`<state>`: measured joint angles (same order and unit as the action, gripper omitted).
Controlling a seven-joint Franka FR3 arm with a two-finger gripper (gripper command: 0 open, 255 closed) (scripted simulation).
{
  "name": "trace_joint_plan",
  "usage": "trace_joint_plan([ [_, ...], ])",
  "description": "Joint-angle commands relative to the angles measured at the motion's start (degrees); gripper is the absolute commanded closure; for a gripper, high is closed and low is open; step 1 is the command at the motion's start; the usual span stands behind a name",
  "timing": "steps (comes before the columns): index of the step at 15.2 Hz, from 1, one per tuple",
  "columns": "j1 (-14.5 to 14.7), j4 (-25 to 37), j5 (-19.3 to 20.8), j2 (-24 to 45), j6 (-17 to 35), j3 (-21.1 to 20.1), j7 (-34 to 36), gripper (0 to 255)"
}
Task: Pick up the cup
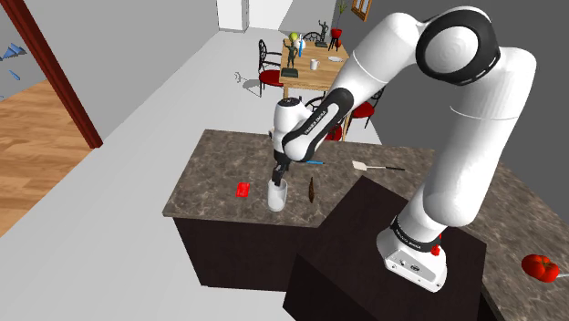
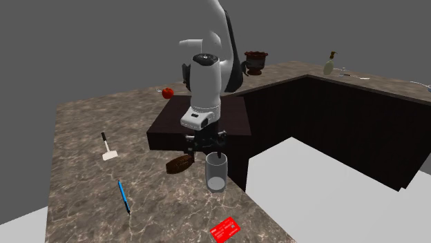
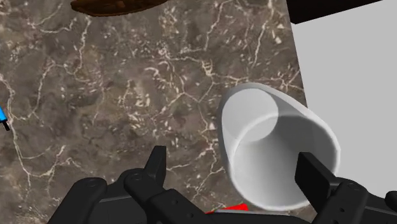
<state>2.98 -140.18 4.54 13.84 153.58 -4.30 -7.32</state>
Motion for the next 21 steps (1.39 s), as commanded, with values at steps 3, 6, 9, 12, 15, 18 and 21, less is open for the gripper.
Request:
trace_joint_plan([
  [3,0.39,0.83,0.89,3.70,2.97,0.44,0.67,0],
  [6,0.74,1.33,1.55,6.67,5.43,0.93,1.20,0],
  [9,0.75,1.26,1.53,6.60,5.43,0.93,1.19,255],
  [12,0.75,1.27,1.52,6.57,5.39,0.92,1.19,255],
  [15,0.75,1.27,1.52,6.57,5.40,0.92,1.19,255],
  [18,0.75,1.33,1.54,6.67,5.43,0.94,1.19,255],
  [21,0.44,0.90,1.00,4.17,3.37,0.52,0.76,255],
])
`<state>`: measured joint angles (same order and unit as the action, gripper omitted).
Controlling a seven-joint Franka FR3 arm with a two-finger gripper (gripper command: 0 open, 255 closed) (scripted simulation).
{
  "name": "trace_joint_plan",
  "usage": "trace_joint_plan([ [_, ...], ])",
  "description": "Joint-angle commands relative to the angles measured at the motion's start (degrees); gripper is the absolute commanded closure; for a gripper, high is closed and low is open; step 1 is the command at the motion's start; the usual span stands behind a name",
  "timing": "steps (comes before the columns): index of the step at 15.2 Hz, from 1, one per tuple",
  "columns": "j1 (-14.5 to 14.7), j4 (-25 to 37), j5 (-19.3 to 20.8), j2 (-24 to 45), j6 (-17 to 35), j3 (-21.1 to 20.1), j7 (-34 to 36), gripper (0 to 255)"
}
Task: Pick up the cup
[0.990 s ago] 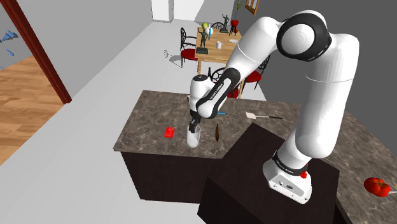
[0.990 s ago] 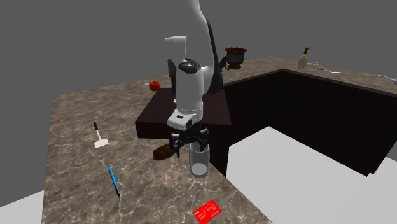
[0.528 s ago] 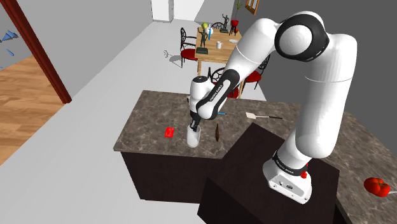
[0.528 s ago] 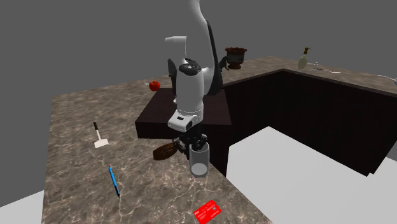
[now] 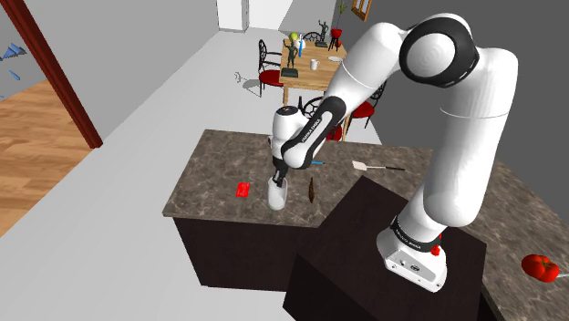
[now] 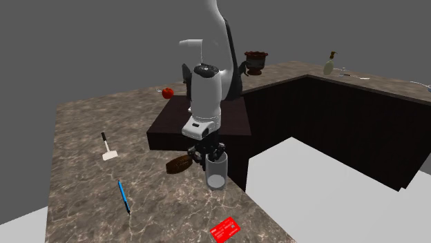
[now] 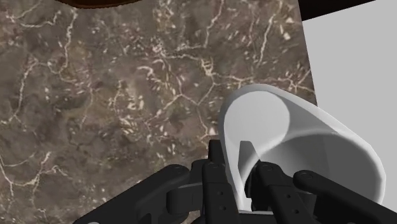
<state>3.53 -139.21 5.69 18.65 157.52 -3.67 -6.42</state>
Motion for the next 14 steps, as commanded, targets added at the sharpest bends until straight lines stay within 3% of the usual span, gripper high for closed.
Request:
trace_joint_plan([
  [1,-0.19,-0.20,-0.34,-1.46,-1.26,-0.24,-0.30,255],
  [14,-0.83,-0.59,-2.43,-10.12,-9.48,-1.26,-1.92,255],
])
